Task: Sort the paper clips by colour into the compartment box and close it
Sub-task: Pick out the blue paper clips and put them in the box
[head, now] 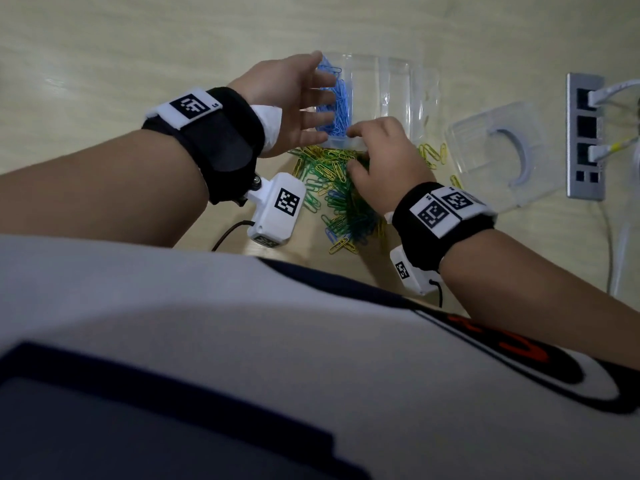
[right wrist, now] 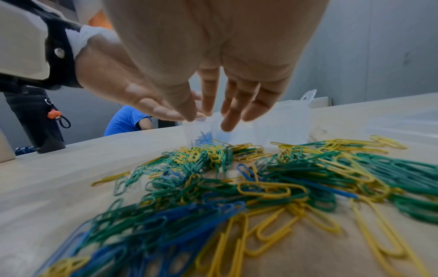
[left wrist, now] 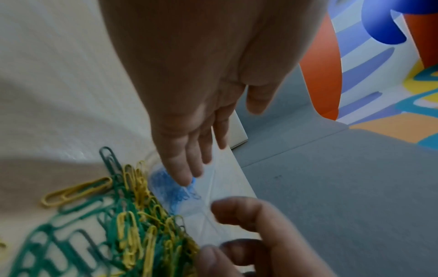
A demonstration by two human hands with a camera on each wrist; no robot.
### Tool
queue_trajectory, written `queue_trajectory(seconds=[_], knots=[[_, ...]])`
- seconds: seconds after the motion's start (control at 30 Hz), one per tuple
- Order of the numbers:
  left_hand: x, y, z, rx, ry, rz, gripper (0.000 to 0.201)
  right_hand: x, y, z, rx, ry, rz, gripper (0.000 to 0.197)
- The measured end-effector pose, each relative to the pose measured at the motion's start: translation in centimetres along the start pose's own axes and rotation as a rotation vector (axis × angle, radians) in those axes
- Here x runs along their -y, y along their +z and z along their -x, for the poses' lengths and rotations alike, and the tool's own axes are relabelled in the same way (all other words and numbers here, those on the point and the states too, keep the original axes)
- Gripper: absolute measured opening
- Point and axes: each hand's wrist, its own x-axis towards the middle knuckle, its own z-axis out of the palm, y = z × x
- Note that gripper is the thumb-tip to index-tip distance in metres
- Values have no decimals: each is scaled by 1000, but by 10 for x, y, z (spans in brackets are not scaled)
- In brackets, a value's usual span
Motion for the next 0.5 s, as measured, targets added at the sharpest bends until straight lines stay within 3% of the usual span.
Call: queue_trajectory(seconds=[0.1, 0.27, 0.37, 0.5], knots=[[7, -8, 4, 32, -33, -121, 25, -2, 4, 8, -69, -44, 29, 20], [25, -14, 7, -4, -98, -237, 22, 1, 12, 18, -120, -122, 95, 15], [35, -16, 10, 3, -127, -261, 22, 2, 16, 20, -37, -173, 128, 9], [39, -15, 13, -1, -94, -216, 19, -5, 17, 20, 62, -118, 109, 21]])
